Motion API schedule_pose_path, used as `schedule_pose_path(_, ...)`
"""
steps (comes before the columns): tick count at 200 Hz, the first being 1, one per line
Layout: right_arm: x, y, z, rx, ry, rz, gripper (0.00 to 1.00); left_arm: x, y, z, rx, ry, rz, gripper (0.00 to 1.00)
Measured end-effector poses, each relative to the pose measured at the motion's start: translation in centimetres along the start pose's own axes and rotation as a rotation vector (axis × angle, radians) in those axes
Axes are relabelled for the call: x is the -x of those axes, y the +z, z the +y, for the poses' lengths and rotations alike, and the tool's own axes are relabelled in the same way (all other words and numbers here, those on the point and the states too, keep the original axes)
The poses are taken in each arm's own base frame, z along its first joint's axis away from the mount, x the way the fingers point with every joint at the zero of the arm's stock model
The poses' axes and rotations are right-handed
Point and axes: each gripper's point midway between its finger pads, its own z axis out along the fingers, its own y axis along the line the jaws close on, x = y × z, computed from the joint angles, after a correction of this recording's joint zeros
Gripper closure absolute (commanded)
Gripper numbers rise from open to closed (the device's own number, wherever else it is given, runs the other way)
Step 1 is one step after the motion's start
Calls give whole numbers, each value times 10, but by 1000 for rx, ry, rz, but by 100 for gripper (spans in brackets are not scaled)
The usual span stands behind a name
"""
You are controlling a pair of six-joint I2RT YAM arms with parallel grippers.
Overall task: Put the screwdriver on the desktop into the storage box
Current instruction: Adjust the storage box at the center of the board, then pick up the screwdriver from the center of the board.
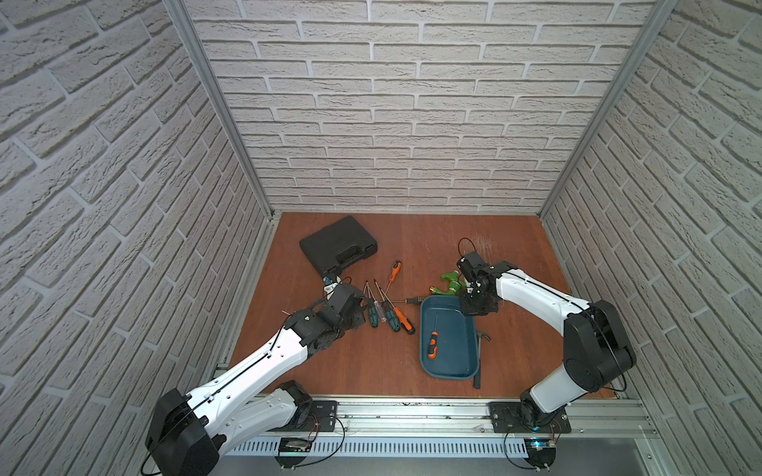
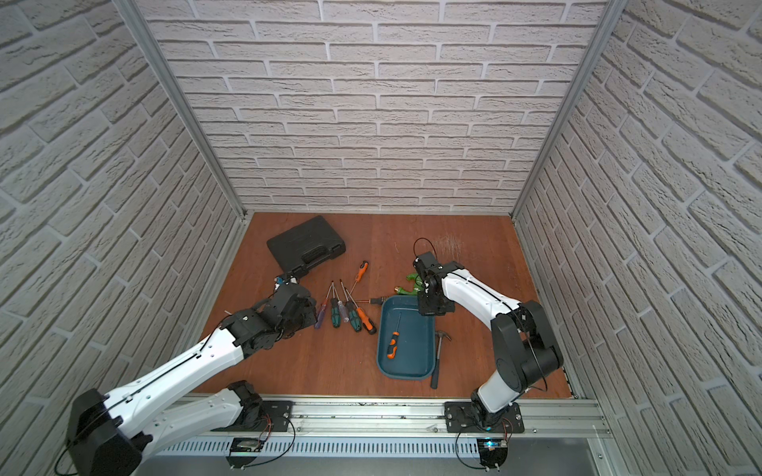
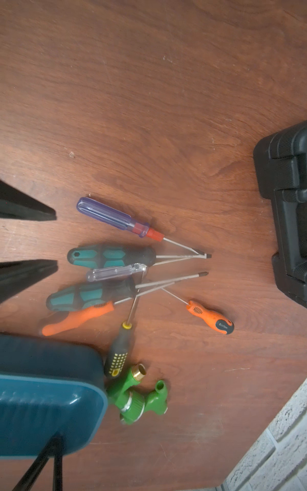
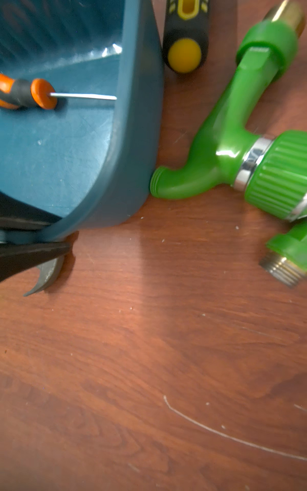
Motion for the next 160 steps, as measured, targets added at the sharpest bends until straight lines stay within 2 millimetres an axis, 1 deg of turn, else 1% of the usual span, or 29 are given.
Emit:
schedule_pose_path(16,0,0,1,7,-1,1,89,0,1,2,4,-7,0,69)
schedule_pose_path(40,0,0,1,10,-1,2,72,-1,2,6,12,-14,0,69)
schedule_pose_path(59,1,-1,0,4,-7,-5,54,0,3,6,11,-17,0,69)
schedule_pose_path(69,1,-3,-1,2,-13,-12,48,0,3,6,11,-18,0,69)
schedule_pose_path(77,1,-6,-3,-1,-22,-18,45,0,3,6,11,-18,0,69)
schedule_pose_path(103,-1,-23,-8,-5,-33,-53,43,1,4,7,12,-23,1,69)
schedule_pose_path(119,-1,-41,-9,4,-39,-92,42,4,4,10,17,-31,0,69)
schedule_pose_path(131,2,-59,-6,20,-47,-143,42,5,5,13,21,-41,-2,69)
schedule_pose_path(143,5,-78,6,52,-77,-197,43,7,6,19,27,-55,-5,69)
schedule_pose_path(151,7,-91,20,80,-111,-230,43,7,6,24,34,-67,-4,69)
schedule_pose_path(160,9,-104,43,121,-165,-258,44,7,8,30,42,-82,-2,69)
